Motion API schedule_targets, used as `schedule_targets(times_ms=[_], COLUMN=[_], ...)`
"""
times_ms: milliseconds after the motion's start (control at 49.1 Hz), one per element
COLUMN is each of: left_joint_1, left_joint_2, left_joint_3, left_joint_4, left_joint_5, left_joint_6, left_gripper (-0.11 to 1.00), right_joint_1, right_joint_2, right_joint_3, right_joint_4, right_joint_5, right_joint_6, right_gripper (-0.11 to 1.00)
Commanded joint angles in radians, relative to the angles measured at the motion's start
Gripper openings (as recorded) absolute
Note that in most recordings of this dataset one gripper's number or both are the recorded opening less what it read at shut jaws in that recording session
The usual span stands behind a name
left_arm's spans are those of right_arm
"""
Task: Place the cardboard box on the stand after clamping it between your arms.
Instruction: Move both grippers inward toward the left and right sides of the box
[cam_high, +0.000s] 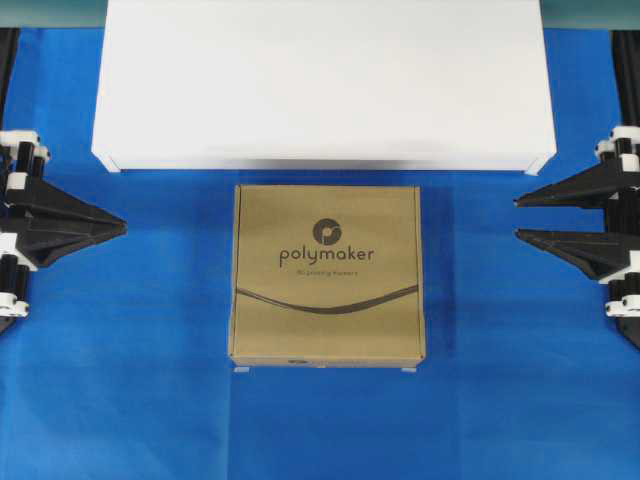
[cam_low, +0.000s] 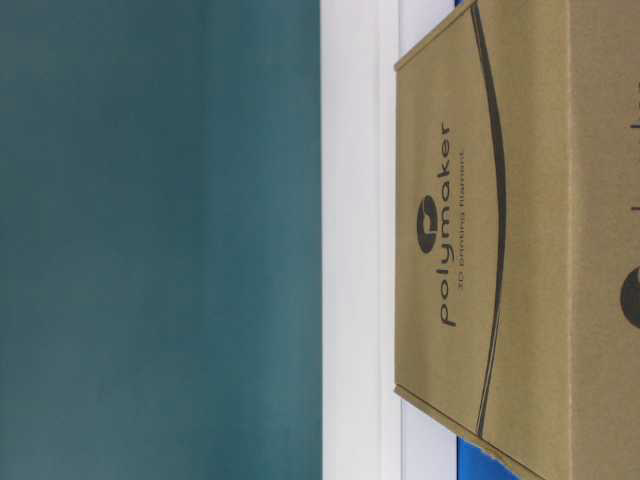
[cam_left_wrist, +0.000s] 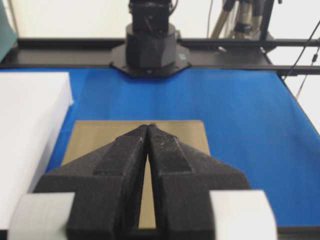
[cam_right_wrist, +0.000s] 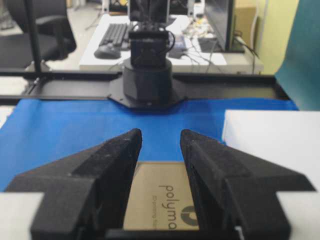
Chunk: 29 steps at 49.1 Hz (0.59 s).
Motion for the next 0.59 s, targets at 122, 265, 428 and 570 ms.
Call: schedule_targets(times_ms=[122, 265, 428, 570], left_joint_1=[0.018, 0.023, 0.021, 0.021], left_joint_2=[0.094, 0.178, 0.281, 0.364], left_joint_3=[-0.092, -0.17, -0.235, -0.273], left_joint_4=[0.037, 0.043, 0.044, 0.044], left_joint_5=[0.193, 0.365, 0.537, 0.643], left_joint_6=[-0.08, -0.074, -0.061, -0.037], left_gripper=[0.0, 0.0, 0.0, 0.0], right_joint_1=[-0.029, -0.052, -0.057, -0.057], right_joint_2=[0.026, 0.043, 0.087, 0.15], right_joint_3=[-0.038, -0.089, -0.152, -0.179], right_joint_4=[0.061, 0.067, 0.066, 0.063], right_joint_5=[0.183, 0.491, 0.793, 0.937], right_joint_6=[0.038, 0.066, 0.064, 0.063], right_gripper=[0.07, 0.02, 0.02, 0.02])
